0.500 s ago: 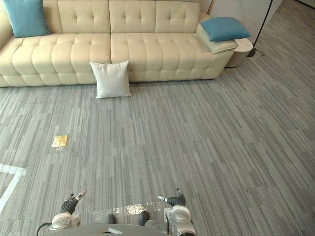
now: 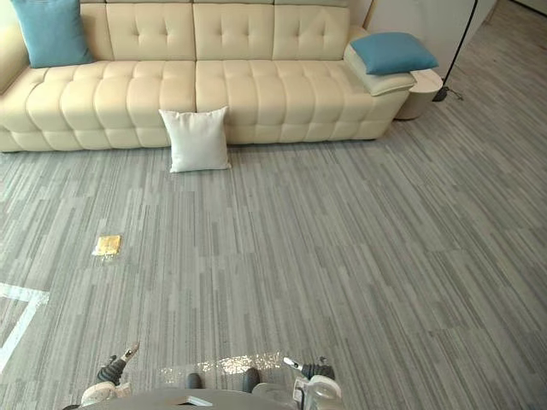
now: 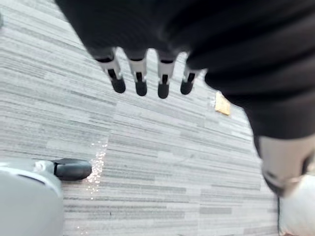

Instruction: Pick up cushions and gather them together orderly.

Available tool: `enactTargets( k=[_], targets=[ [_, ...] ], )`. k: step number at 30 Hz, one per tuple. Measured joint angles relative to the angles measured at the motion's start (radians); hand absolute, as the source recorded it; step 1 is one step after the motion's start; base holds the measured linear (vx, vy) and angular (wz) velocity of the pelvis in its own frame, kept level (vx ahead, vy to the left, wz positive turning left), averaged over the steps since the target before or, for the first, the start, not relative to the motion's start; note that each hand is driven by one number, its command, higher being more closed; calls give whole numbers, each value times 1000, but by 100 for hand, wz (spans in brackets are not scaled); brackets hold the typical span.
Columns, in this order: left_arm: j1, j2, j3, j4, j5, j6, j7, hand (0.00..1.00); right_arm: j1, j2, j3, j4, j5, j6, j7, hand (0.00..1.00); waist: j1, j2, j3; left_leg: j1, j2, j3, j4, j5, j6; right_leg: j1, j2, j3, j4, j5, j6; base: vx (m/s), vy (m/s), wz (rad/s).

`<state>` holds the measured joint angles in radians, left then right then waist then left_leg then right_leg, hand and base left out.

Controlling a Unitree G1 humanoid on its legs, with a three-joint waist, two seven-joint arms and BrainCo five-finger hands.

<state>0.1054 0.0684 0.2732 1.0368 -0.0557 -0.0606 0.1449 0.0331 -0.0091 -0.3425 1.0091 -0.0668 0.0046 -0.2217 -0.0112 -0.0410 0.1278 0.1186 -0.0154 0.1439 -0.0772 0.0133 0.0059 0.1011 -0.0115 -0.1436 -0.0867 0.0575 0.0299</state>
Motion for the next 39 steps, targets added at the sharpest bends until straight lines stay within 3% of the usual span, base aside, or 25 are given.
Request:
enactTargets(
  k=[28, 34, 38, 39],
  targets=[
    [1, 6, -51, 7, -1, -2, -21, 0, -11, 0, -15, 29, 2, -1, 3, 0, 12, 10, 4, -9, 0, -14, -6, -6, -8, -2, 0, -22, 0, -19, 4, -8, -2, 1],
    [-3, 6, -49, 7, -3, -3, -21, 0, -11, 2, -16, 29, 2, -1, 2, 0, 29, 6, 7, -37, 0, -12, -6, -9, -10, -30, -1, -25, 2, -24, 10, -20, -6, 1],
    [-15, 10, -48, 4, -9, -3, -21, 0, -9, 6, -15, 25, 2, 0, 2, 0, 43, -3, 12, -73, 1, 14, 40, -43, 1, -53, -8, -24, 12, -37, 19, 11, 8, -5],
    [-19, 10, -48, -4, -13, -3, -21, 0, -10, 10, -14, 16, 1, 1, 3, 0, 48, -3, 16, -115, 9, 42, 110, -85, 5, -88, -16, -20, 56, -59, 23, 69, 32, -18]
  ],
)
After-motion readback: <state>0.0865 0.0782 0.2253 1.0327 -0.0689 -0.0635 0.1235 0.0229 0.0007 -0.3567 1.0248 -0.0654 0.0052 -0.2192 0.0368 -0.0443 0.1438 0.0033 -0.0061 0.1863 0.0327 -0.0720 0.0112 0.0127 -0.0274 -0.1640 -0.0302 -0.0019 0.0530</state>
